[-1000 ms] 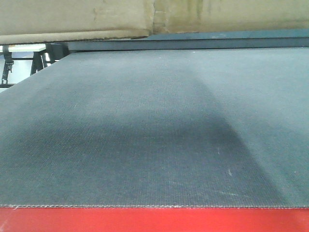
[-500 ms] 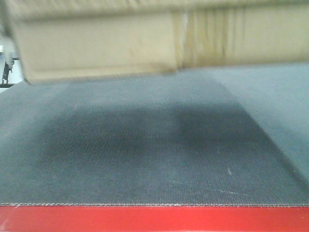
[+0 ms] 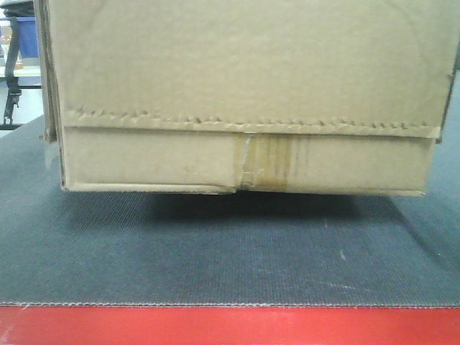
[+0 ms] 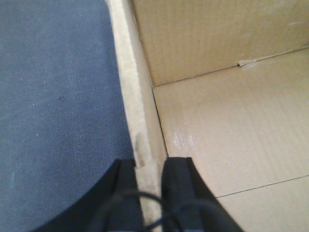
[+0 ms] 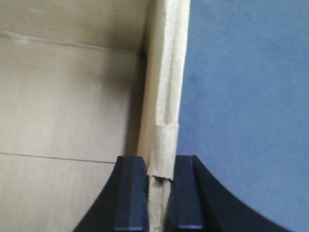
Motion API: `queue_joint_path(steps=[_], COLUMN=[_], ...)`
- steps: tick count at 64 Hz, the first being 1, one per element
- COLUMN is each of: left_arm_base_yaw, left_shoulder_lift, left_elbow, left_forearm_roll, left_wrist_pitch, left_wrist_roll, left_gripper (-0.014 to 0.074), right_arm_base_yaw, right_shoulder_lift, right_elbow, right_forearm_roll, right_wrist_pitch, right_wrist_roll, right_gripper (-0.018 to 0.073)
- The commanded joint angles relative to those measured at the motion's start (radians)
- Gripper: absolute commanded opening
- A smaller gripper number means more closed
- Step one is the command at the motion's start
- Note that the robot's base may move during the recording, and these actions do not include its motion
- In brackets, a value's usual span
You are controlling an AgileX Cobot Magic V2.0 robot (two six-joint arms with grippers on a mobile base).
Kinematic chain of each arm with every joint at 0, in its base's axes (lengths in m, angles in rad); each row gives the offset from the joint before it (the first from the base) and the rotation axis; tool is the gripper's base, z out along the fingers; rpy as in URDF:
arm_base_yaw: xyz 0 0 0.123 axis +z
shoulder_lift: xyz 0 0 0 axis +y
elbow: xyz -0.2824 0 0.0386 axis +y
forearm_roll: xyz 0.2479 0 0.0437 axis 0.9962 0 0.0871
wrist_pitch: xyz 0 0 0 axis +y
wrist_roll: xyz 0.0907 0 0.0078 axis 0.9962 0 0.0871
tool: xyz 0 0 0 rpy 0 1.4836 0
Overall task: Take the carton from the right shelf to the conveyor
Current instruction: 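Open both grippers and release the carton walls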
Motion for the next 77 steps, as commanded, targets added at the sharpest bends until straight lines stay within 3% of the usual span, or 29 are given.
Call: queue_joint_path(steps=[1, 4, 10, 29, 35, 40, 53, 57, 77], left_arm_base_yaw=[0.011, 0.012, 0.012, 0.012, 0.012, 0.017, 0.097, 0.136, 0.321], left_shoulder_lift=[-0.006, -0.006, -0.008, -0.106, -0.157, -0.202, -0.341, -0.395, -0.687], left_elbow=[-0.005, -0.007, -0.017, -0.031, -0.029, -0.021, 0.120, 0.190, 0.713], left_forearm_roll=[0.000, -0.005, -0.003, -0.005, 0.017, 0.059, 0.038, 0.017, -0.158], left_wrist_pitch=[-0.036, -0.043, -0.038, 0.043, 0.070, 0.086, 0.015, -0.030, -0.368], left_wrist_roll=[0.010, 0.010, 0.010, 0.033, 0.057, 0.067, 0.075, 0.075, 0.075], left_gripper=[0.0186, 0.0302, 0.0619, 0.0538, 0.0479, 0.0360, -0.0045, 0.0001, 0.0014], right_arm_base_yaw=[-0.005, -0.005, -0.005, -0.006, -0.026, -0.053, -0.162, -0.188, -0.215], right_shoulder_lift=[0.006, 0.006, -0.003, -0.118, -0.171, -0.205, -0.302, -0.339, -0.546], right_elbow=[-0.005, -0.005, -0.007, -0.010, -0.006, -0.006, 0.074, 0.144, 0.640], right_forearm_roll=[-0.021, -0.021, -0.021, -0.021, -0.021, -0.021, -0.021, -0.021, -0.019], right_wrist_pitch=[-0.024, -0.024, -0.026, -0.026, -0.017, 0.013, 0.004, -0.032, -0.345], right_wrist_roll=[-0.013, -0.013, -0.013, -0.013, -0.013, -0.017, -0.043, -0.044, -0.050], right_gripper=[0.0153, 0.0304, 0.0562, 0.0554, 0.0503, 0.0413, 0.0008, -0.0088, -0.0075])
